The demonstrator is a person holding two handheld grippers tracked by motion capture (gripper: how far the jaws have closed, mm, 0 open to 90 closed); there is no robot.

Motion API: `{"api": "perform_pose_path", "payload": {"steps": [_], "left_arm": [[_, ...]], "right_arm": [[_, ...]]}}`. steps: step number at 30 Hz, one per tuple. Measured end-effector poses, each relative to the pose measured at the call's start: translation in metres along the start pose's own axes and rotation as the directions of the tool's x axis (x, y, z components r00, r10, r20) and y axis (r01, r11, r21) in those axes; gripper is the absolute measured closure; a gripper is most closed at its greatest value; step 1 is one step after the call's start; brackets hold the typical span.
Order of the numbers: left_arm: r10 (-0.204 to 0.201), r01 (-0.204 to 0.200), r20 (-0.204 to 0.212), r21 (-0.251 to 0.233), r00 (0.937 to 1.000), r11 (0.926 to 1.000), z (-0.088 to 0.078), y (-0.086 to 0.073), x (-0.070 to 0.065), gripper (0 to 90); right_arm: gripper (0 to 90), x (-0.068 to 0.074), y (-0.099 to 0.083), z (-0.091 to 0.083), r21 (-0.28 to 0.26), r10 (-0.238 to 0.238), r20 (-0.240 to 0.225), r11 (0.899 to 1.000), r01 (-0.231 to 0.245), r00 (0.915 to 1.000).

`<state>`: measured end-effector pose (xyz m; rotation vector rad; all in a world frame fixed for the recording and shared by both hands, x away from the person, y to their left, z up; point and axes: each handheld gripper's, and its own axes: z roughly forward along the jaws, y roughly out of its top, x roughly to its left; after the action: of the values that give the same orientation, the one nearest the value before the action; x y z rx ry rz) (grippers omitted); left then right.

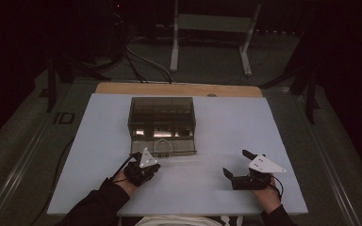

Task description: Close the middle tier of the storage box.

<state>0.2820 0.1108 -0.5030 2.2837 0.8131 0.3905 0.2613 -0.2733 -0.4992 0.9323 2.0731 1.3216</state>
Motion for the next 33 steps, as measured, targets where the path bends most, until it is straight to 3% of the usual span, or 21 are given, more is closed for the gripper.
{"api": "perform_pose_path", "payload": {"steps": [3, 9, 15, 33], "left_arm": [[-0.004, 0.004, -0.005, -0.015, 1.0, 0.9999, 0.0, 0.001, 0.001, 90.0], [0.008, -0.011, -0.057, -0.058, 0.9983, 0.9983, -0.001, 0.003, 0.004, 90.0], [0.024, -0.027, -0.079, -0.038, 0.9966, 0.9989, 0.0, 0.003, 0.006, 90.0], [0.0, -0.004, -0.102, -0.042, 0.9948, 0.9991, 0.002, 0.004, 0.012, 90.0]], "right_arm": [[0.0, 0.0, 0.0, 0.0, 0.002, 0.0, 0.001, 1.0, 0.0, 1.0], [0.0, 0.0, 0.0, 0.0, 0.0, 0.0, 0.001, 1.0, 0.0, 1.0], [0.0, 0.0, 0.0, 0.0, -0.001, -0.001, 0.001, 1.0, 0.001, 1.0], [0.0, 0.0, 0.0, -0.001, -0.002, -0.005, 0.0, 1.0, 0.005, 1.0]]}}
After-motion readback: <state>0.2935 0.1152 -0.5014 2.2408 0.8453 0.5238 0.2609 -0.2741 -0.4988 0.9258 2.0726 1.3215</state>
